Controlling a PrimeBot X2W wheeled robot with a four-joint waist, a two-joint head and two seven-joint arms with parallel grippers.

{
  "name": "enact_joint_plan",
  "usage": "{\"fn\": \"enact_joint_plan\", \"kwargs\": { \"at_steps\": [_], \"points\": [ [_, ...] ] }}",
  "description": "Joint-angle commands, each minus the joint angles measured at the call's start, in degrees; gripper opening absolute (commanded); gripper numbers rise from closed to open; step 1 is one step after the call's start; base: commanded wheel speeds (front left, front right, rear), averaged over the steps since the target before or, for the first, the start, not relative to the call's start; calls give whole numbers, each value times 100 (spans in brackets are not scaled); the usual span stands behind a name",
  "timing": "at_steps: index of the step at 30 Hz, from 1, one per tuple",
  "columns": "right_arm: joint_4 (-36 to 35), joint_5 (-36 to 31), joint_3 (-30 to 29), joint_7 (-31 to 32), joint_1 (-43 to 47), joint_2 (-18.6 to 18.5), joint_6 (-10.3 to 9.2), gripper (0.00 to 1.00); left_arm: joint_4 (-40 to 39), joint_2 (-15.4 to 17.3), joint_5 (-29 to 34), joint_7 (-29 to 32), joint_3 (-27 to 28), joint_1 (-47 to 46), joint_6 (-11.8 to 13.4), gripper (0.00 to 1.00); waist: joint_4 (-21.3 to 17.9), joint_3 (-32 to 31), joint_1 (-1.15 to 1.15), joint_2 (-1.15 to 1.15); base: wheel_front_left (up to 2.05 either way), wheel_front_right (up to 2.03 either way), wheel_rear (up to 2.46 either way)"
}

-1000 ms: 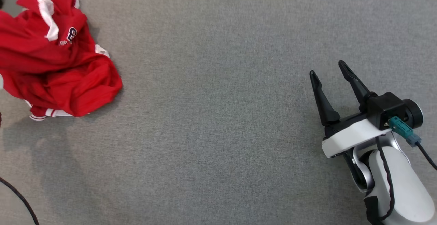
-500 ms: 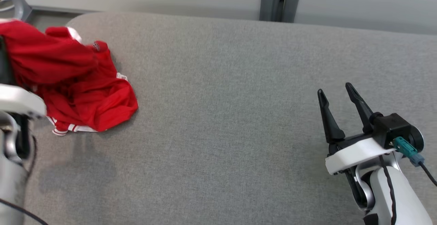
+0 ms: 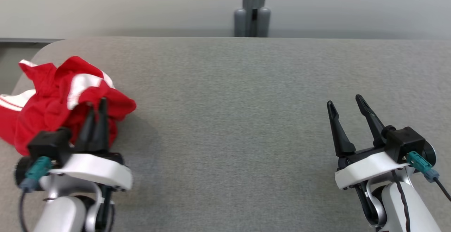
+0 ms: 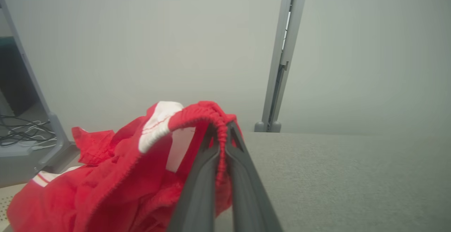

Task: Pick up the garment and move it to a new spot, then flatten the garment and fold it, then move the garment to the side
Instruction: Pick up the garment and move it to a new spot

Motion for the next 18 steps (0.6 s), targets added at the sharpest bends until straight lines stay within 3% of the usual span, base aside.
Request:
{"fn": "enact_joint_plan", "kwargs": {
  "at_steps": [1, 9, 18],
  "points": [
    [-52, 58, -1, 20, 76, -20, -1, 100, -126, -42, 89, 59, -175, 45, -15, 0, -218, 18, 0, 0, 0, 0, 0],
    [-168, 250, 114, -17, -32, -22, -1, 100, -132, -445, 257, 290, -1117, -406, -421, 0, -979, 279, 0, 0, 0, 0, 0],
    [-91, 488, 267, -146, -186, -20, -1, 100, 562, -1052, 588, 445, -2111, -1590, -1035, 0, -1941, 625, 0, 0, 0, 0, 0]
  ]
}}
